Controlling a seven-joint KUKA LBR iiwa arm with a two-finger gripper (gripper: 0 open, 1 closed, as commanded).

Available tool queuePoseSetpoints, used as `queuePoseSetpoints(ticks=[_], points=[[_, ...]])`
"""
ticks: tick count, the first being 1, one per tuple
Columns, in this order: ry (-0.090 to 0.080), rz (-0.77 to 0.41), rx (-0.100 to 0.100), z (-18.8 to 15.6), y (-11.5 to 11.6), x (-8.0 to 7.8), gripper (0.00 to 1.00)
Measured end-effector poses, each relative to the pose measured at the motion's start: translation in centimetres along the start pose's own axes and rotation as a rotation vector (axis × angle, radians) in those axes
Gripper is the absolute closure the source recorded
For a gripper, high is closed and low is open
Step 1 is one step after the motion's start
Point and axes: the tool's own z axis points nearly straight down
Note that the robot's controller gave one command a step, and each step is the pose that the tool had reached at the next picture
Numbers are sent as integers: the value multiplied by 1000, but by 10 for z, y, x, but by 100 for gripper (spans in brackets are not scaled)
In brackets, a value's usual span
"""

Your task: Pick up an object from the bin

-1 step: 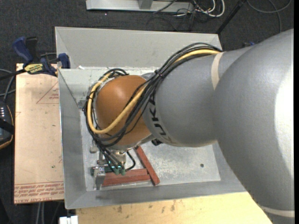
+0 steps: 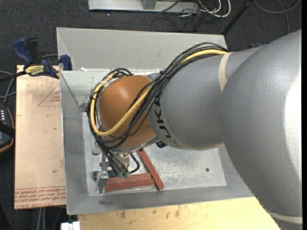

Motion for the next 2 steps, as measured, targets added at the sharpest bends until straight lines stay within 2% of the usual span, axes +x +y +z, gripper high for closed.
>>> queuePoseSetpoints(ticks=[1,2], points=[[-16,-130,-8,80,-57,1,100],[-16,-130,-8,80,-57,1,100]])
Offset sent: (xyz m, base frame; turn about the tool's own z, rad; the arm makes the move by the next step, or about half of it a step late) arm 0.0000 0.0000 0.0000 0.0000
